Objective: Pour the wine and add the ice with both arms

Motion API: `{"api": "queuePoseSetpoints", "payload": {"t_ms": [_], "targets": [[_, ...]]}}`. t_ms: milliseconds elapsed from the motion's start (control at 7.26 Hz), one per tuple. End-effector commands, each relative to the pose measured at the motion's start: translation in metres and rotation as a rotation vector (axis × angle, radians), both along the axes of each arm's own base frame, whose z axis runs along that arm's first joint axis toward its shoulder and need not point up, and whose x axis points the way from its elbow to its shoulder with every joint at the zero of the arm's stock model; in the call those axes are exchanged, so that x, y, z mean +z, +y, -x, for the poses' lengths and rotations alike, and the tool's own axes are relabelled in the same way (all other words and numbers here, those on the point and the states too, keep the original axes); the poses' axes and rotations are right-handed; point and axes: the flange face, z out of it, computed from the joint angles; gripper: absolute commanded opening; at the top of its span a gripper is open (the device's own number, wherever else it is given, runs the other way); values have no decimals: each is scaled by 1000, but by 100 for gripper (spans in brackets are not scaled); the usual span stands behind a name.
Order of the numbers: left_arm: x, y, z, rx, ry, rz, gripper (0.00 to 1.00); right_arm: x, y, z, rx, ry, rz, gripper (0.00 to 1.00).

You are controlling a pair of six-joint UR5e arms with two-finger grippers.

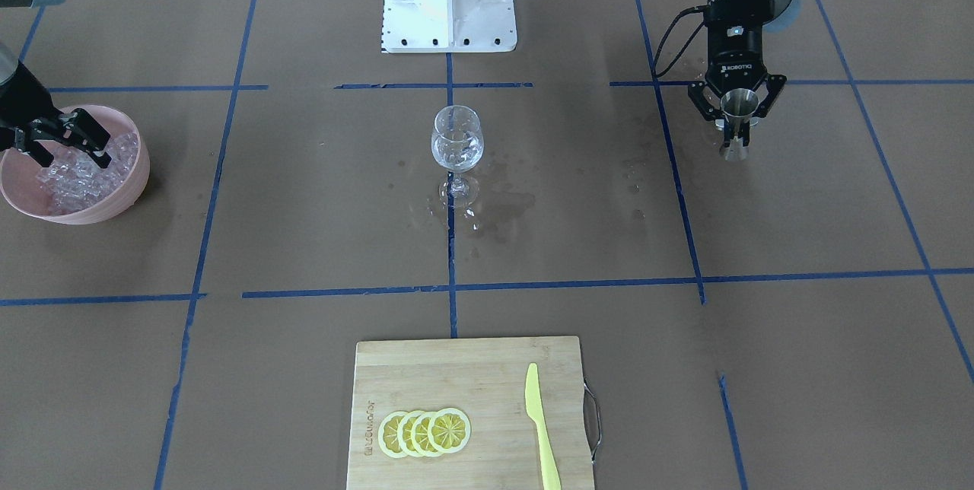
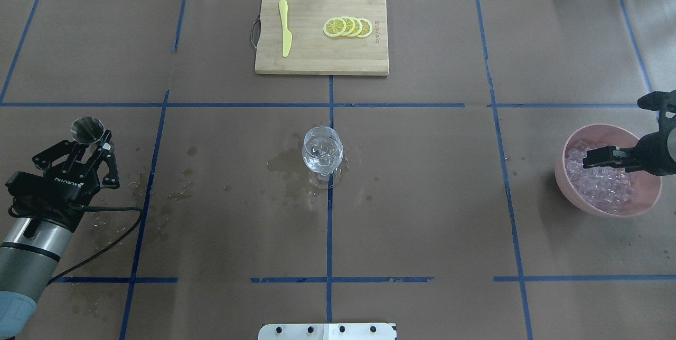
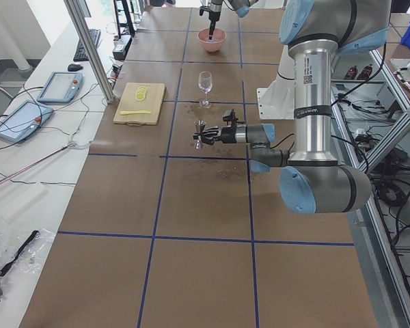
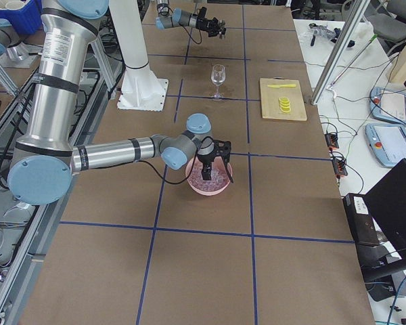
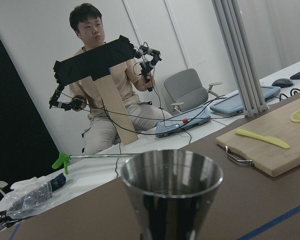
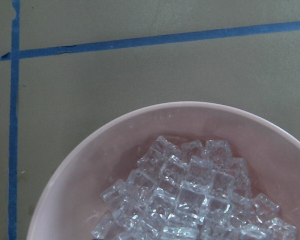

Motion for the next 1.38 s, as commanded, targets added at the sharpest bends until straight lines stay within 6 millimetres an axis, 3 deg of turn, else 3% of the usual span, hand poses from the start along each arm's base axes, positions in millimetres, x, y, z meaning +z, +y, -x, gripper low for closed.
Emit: {"api": "queuePoseSetpoints", "payload": {"t_ms": [0,413,826,1239], "targets": [[0,0,-1,5,0,1,0,1,1,3,2,2,13,81],[0,0,-1,11,0,2,0,8,3,7,-7,12,23,73],[0,1,-2,18,0,3,0,9,3,6,-13,14,19,40],[0,1,-2,18,2,3,0,11,5,3,-14,17,19,14]]}}
